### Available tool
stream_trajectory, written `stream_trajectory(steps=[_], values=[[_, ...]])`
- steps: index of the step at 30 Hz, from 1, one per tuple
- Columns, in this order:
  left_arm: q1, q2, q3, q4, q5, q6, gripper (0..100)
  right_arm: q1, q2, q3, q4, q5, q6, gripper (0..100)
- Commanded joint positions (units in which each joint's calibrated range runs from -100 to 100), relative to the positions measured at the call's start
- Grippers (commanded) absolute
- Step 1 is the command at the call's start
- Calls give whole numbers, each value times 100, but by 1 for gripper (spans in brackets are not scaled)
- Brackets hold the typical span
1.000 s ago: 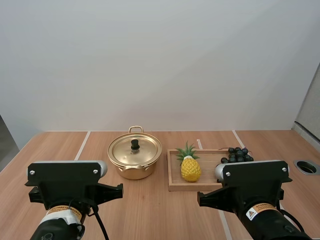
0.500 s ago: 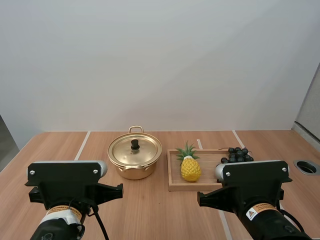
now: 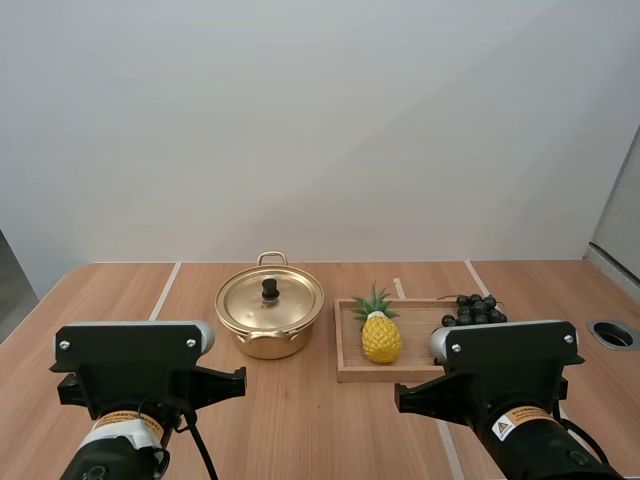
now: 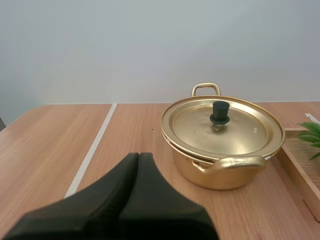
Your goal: Open the pot, put the pineapple inside, and close it
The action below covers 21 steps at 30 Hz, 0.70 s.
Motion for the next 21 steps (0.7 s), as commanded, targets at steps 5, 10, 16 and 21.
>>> stream_trajectory(steps=[5,10,16,21], values=[[19,-25,0,-96,-131,-11,0,-19,-40,0,21,-10,-5,0],[19,-25,0,-96,-131,-11,0,-19,-40,0,21,-10,-5,0],[19,-25,0,-191,-131,-33,0,-19,-40,0,21,-10,-5,0],[19,-25,0,-230,-131,-33,0,-19,-40,0,21,-10,-5,0]])
